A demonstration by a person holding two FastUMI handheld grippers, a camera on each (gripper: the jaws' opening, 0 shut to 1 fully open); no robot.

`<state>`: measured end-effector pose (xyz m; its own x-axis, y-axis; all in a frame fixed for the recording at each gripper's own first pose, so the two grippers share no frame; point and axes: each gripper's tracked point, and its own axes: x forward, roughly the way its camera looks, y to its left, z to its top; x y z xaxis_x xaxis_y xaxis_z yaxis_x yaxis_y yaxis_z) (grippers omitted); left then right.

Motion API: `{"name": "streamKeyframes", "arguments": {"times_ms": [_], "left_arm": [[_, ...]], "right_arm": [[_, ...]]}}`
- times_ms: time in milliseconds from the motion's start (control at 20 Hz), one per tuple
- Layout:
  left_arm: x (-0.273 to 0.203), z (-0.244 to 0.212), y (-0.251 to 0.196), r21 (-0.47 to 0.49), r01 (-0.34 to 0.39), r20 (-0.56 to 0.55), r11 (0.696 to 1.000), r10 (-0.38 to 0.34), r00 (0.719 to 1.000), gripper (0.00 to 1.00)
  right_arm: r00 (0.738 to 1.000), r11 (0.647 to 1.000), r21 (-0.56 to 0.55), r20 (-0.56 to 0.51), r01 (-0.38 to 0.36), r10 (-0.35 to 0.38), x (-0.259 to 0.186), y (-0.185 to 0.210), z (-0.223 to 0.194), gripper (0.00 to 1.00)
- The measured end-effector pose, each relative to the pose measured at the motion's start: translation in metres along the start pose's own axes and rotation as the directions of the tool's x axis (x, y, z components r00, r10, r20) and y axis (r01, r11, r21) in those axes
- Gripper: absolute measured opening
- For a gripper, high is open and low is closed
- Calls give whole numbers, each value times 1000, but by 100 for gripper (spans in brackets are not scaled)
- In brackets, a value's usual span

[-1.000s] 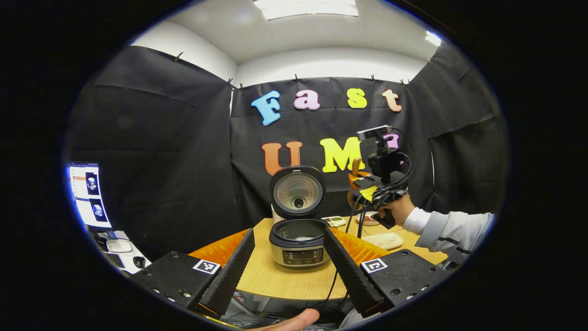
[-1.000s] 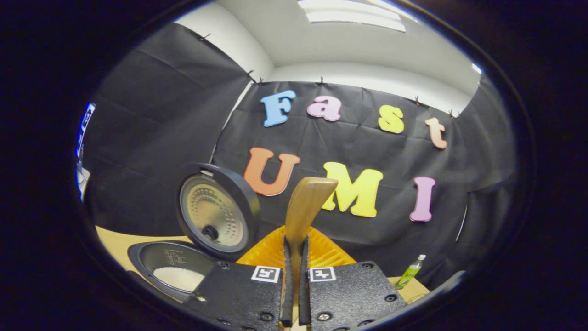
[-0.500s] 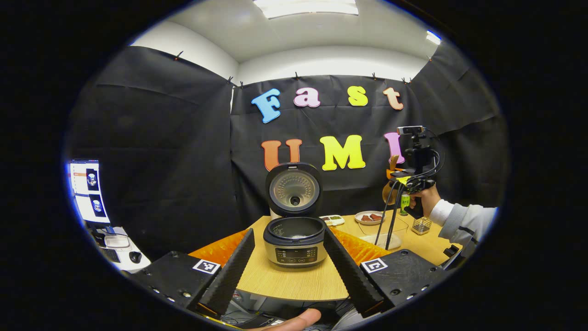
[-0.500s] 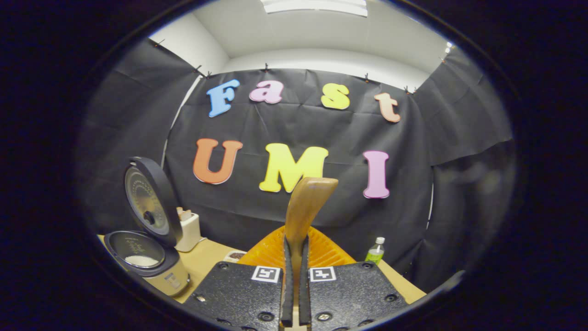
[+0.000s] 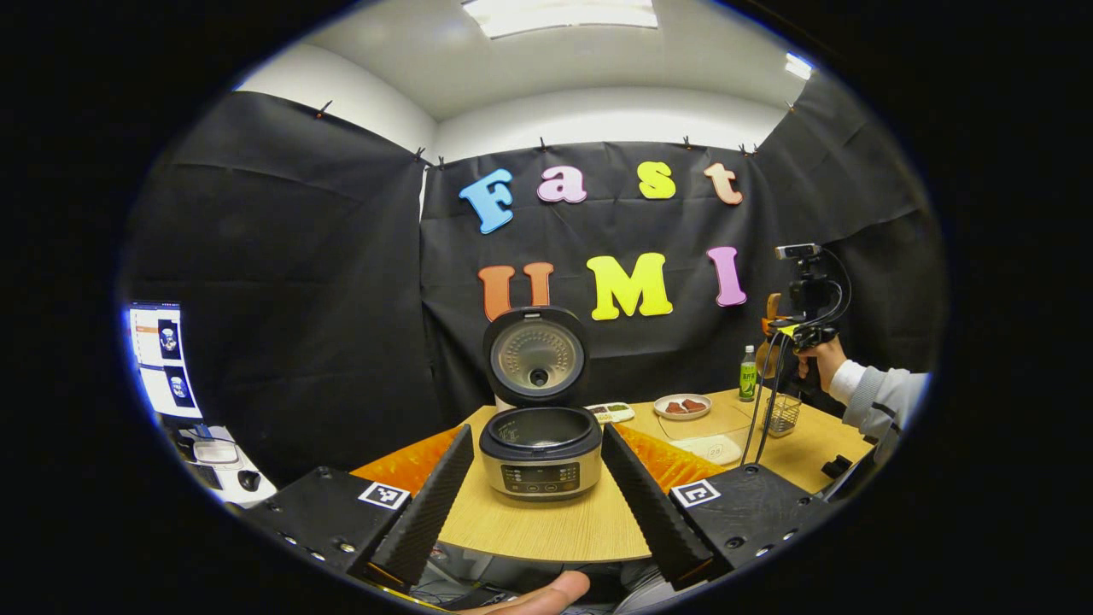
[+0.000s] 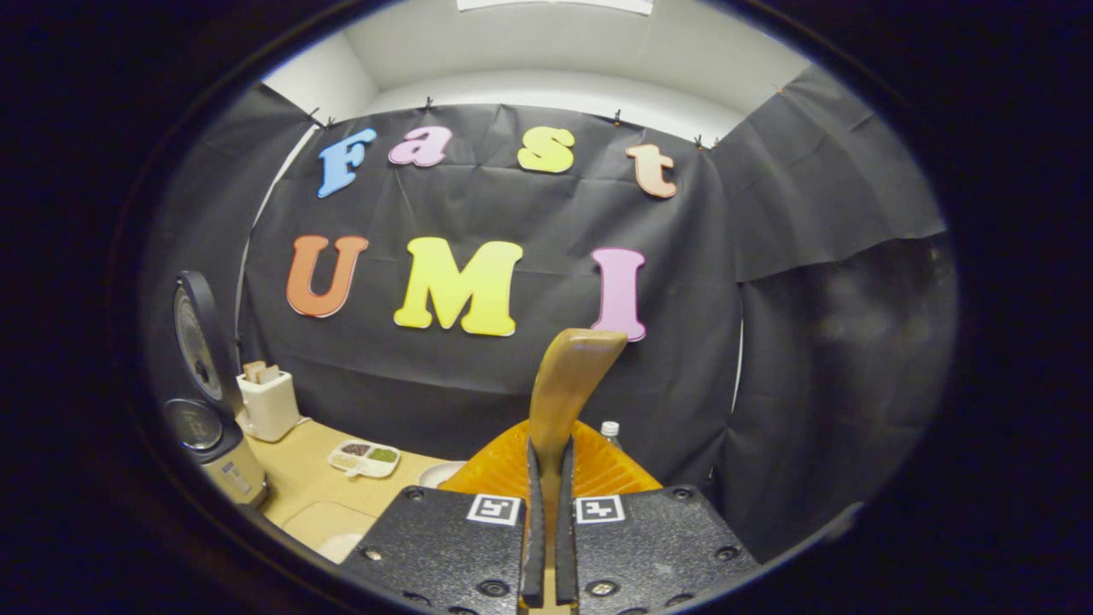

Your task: Close the left gripper, press the button to open the rice cooker; take a wooden spoon from the chopstick holder with the right hand, scoop a spoonful of rice and pour it into the rice cooker, then put the wooden spoon back into the chopstick holder.

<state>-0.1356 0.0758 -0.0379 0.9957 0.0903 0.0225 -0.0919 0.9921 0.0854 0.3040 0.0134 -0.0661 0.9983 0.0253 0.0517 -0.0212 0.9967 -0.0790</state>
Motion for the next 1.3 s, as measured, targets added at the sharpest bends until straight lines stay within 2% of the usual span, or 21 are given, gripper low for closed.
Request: {"name": "streamKeyframes", "arguments": {"times_ms": [150, 500, 800, 900, 950, 1000, 1050, 1300], "left_arm": [[-2, 3, -10, 12, 9, 3, 1000, -9, 1000, 96], [0, -1, -31, 32, 37, -11, 999, -36, 999, 96], [-1, -1, -33, 20, 39, -20, 999, -38, 999, 96], [-1, -3, -35, 14, 43, -26, 999, -43, 999, 96], [0, -3, -36, 12, 45, -27, 999, -45, 999, 96], [0, -3, -37, 15, 49, -30, 999, -48, 998, 96], [-1, -4, -38, 18, 51, -31, 999, -50, 998, 96], [1, -4, -44, 24, 62, -35, 998, -61, 998, 96]], "right_arm": [[999, 1000, -14, -44, 26, -26, 11, -28, -29, 11], [984, 995, 91, -173, 47, -30, 20, -57, -100, 11], [956, 983, 186, -286, -8, 62, 21, -49, -139, 13], [955, 981, 195, -287, -19, 75, 20, -49, -137, 17], [955, 980, 196, -284, -27, 83, 18, -47, -136, 23], [958, 981, 190, -277, -28, 81, 15, -49, -133, 29], [961, 984, 175, -269, -20, 68, 15, -52, -130, 41], [970, 991, 135, -241, -3, 36, 12, -62, -114, 53]]}}
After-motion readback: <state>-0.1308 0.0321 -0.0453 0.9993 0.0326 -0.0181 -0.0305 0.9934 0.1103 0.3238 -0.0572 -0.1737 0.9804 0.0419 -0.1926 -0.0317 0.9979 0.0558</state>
